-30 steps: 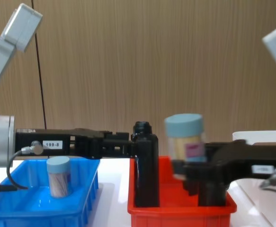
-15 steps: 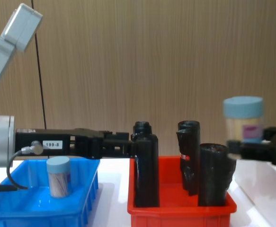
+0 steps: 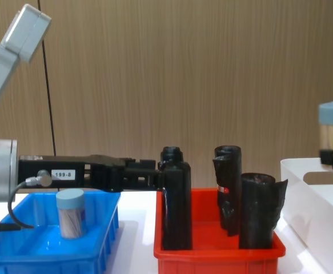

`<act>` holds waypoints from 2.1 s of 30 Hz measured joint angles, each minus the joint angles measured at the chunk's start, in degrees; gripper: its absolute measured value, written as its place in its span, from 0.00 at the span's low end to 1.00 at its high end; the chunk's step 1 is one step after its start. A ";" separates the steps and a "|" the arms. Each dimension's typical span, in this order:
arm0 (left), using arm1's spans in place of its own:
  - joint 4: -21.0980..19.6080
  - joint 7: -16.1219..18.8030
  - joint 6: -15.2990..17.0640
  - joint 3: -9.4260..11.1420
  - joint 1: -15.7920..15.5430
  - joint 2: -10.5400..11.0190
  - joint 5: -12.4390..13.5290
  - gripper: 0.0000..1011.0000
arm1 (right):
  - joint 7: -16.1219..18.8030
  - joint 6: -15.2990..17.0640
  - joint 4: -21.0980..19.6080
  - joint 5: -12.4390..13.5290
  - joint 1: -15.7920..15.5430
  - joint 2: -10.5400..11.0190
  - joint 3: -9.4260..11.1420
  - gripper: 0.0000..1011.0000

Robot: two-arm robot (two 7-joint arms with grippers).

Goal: Pick the cotton swabs from the blue box and place them into the white box.

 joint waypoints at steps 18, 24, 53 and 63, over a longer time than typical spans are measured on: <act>0.00 0.00 0.00 0.00 0.00 0.00 0.00 0.99 | -4.65 1.62 18.01 -4.87 11.46 -4.31 -0.46 0.63; 0.00 0.00 0.00 0.00 0.00 0.00 0.00 0.99 | -5.09 1.45 22.29 -5.78 13.97 -5.28 -0.66 0.72; -1.97 7.64 -1.74 1.01 1.52 -0.54 2.13 0.99 | -7.65 -0.69 18.07 -6.06 10.00 -6.90 -0.77 0.99; -3.91 15.05 -3.43 2.00 2.94 -1.07 4.26 0.99 | -10.11 -2.25 10.87 -5.93 4.41 -7.88 -0.89 0.99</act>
